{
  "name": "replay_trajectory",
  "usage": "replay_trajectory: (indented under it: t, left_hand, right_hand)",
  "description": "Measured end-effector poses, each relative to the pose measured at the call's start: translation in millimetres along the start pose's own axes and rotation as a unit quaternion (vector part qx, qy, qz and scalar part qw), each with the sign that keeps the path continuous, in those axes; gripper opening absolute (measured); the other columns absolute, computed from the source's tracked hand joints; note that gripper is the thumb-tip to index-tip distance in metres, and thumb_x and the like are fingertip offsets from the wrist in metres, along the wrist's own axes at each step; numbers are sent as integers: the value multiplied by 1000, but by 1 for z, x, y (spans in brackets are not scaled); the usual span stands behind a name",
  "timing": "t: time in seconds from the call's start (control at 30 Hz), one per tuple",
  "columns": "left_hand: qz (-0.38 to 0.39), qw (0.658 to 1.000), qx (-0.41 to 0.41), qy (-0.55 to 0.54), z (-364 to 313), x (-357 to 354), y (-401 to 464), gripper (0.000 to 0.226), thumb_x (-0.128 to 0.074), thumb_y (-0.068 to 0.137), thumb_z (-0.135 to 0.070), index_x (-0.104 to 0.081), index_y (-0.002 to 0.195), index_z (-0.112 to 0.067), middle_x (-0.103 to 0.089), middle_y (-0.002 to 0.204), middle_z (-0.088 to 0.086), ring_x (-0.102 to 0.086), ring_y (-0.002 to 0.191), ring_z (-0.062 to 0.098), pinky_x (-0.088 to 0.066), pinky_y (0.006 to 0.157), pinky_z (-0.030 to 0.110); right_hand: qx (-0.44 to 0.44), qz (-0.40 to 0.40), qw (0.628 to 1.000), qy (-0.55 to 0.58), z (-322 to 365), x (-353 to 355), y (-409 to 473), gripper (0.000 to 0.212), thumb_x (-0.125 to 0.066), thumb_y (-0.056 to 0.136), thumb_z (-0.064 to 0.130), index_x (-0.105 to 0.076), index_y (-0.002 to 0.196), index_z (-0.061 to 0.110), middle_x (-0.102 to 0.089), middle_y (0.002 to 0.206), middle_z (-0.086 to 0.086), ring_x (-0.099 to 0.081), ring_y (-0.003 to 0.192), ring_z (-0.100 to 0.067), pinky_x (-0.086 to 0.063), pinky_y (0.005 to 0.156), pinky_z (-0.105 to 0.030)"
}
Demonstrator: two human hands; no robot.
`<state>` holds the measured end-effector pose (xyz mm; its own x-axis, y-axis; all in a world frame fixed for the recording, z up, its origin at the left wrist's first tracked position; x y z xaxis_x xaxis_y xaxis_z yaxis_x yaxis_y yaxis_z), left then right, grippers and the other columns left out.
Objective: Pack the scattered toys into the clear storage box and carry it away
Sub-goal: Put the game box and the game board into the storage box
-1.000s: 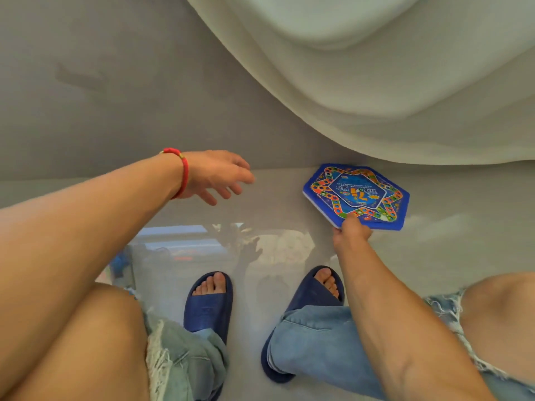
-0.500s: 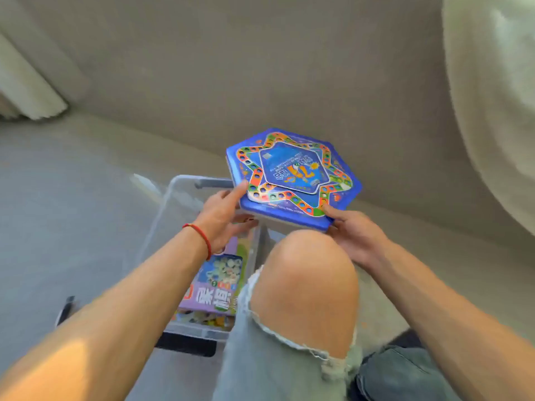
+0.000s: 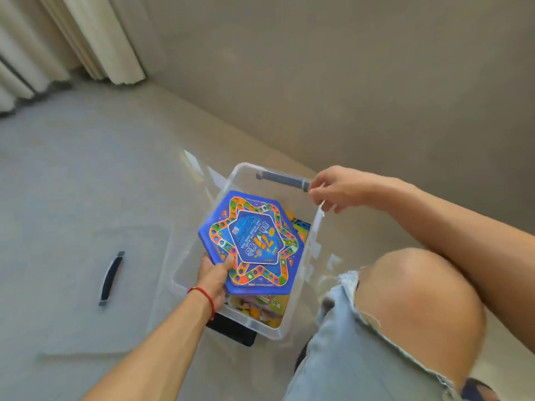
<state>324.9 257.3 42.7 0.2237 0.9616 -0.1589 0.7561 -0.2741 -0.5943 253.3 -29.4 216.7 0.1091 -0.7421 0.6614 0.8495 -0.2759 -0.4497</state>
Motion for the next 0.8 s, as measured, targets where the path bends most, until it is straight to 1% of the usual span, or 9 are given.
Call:
replay_trajectory:
  t: [0.1, 0.23, 0.3, 0.37, 0.4, 0.5, 0.6, 0.7, 0.8]
  left_hand:
    - [-39, 993, 82, 79, 19, 8, 15, 22, -66, 91, -5, -61, 112, -8, -72, 107, 17, -72, 84, 34, -61, 57, 48]
    - [-48, 932, 184, 309, 22, 26, 31, 42, -82, 75, -33, -62, 106, -13, -73, 105, 11, -72, 87, 31, -60, 74, 52]
    - [-49, 844, 112, 522, -8, 22, 25, 42, -73, 81, -50, -60, 103, -16, -70, 100, 3, -70, 85, 24, -60, 73, 40]
    - [-84, 681, -27, 727, -47, 4, 13, 39, -62, 89, -52, -57, 109, -18, -65, 104, 2, -64, 92, 23, -54, 74, 35]
    - [-108, 632, -115, 759, -65, -11, 9, 37, -58, 92, -46, -55, 116, -18, -63, 111, 5, -62, 100, 26, -51, 78, 37]
    - [-60, 565, -277, 775, -80, -61, 18, 62, -52, 93, -48, -33, 147, -23, -38, 148, 13, -36, 137, 31, -36, 108, 46]
    - [47, 536, -237, 809, -43, -72, 58, 84, -38, 84, -78, -8, 155, -43, 15, 165, 7, 16, 151, 30, 7, 119, 59]
    - [50, 514, -223, 827, -9, -60, 70, 105, -39, 70, -91, 5, 153, -46, 29, 160, 9, 29, 146, 35, 12, 115, 63]
    - [27, 499, -246, 830, -4, -59, 72, 113, -39, 67, -94, 14, 153, -44, 32, 159, 10, 31, 144, 36, 12, 112, 66]
  right_hand:
    - [2, 50, 994, -99, 5, -12, 1, 23, -55, 92, 32, -68, 107, 20, -73, 99, -9, -73, 91, -27, -61, 79, -44]
    - [-10, 99, 963, -250, 23, -17, -3, 30, -53, 95, 41, -64, 119, 27, -71, 107, -2, -67, 100, -26, -55, 91, -41]
    - [10, 88, 941, -325, 44, -19, -1, 33, -49, 97, 37, -63, 121, 19, -69, 112, -3, -63, 104, -27, -53, 90, -36]
    - [31, 90, 926, -364, 63, -30, 2, 33, -45, 99, 32, -63, 121, 14, -68, 113, -7, -62, 103, -28, -49, 76, -30]
    - [42, 92, 922, -374, 71, -38, 7, 33, -45, 100, 32, -63, 121, 13, -67, 114, -8, -62, 102, -29, -47, 71, -29]
    - [66, 92, 923, -368, 83, -67, 29, 33, -47, 99, 31, -62, 123, 14, -67, 115, -8, -64, 100, -28, -50, 75, -31]
    - [58, 109, 921, -368, 73, -100, 48, 22, -49, 97, 27, -60, 111, 13, -64, 97, -4, -61, 90, -27, -50, 75, -34]
    - [38, 118, 917, -378, 54, -122, 59, 21, -48, 95, 24, -48, 76, 16, -49, 76, 0, -58, 83, -28, -54, 80, -39]
    - [19, 135, 918, -372, 35, -132, 62, 24, -46, 97, 25, -44, 73, 19, -49, 77, -1, -57, 84, -28, -53, 80, -39]
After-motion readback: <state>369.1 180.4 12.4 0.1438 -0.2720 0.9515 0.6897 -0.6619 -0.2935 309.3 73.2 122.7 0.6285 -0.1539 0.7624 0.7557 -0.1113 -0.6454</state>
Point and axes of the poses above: each hand's wrist, its own y-axis towards the middle knuckle, its own x-axis out of the back of the hand, z = x × y, the point moved 9 cm from there along y, towards the middle knuckle
